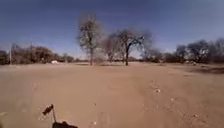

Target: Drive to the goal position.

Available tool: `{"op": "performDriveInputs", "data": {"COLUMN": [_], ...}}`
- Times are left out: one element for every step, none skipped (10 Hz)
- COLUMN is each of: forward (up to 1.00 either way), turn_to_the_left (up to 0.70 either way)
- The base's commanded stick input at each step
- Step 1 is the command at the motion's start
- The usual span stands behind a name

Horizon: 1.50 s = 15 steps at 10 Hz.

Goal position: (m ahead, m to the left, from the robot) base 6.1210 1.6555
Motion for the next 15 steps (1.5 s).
{"op": "performDriveInputs", "data": {"forward": [1.0, 1.0, 1.0, 1.0, 1.0, 1.0, 1.0, 1.0, 1.0, 1.0, 1.0, 1.0, 1.0, 1.0, 1.0], "turn_to_the_left": [0.0, 0.0, 0.0, 0.0, 0.0, 0.0, 0.0, 0.0, 0.0, 0.0, 0.0, 0.0, 0.0, 0.0, 0.0]}}
